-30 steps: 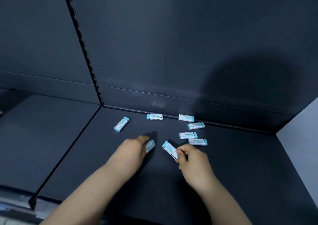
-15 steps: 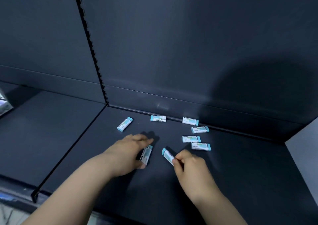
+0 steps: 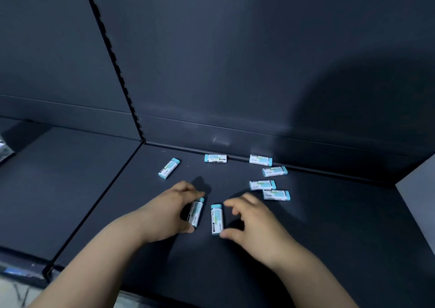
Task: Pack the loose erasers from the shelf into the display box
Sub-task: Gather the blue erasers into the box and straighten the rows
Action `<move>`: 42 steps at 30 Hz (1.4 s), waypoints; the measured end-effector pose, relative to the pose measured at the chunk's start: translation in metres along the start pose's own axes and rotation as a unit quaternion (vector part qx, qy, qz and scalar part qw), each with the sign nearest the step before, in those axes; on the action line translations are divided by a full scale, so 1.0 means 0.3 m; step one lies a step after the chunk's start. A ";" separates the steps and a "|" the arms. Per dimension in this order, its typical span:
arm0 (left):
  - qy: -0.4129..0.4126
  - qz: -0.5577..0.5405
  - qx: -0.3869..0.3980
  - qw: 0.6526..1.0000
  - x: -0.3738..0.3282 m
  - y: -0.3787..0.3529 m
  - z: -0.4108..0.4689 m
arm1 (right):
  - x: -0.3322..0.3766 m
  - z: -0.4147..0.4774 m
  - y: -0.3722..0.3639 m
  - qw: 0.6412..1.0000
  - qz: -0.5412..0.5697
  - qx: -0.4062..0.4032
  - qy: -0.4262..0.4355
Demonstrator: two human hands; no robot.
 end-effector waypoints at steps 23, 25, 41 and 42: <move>0.024 0.118 -0.018 0.993 0.011 0.032 -0.065 | 0.022 0.083 -0.028 0.996 -0.040 0.076 0.036; -0.004 0.055 -0.065 0.996 0.023 0.051 -0.090 | 0.042 0.081 -0.022 0.997 0.040 0.067 0.028; -0.045 0.023 -0.235 0.971 0.702 0.527 -0.535 | 0.848 0.380 -0.337 0.984 0.160 0.000 0.083; -0.034 0.026 -0.241 0.970 0.788 0.579 -0.580 | 0.932 0.429 -0.388 0.983 0.159 -0.006 0.089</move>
Point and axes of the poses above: each hand's wrist, its own z-axis towards the middle knuckle, its own y-axis out of the back of the hand, x = y × z, the point moved 2 cm from there along z, towards the middle knuckle, and after that the axes turned 5 degrees about -z, right-handed, at the moved point
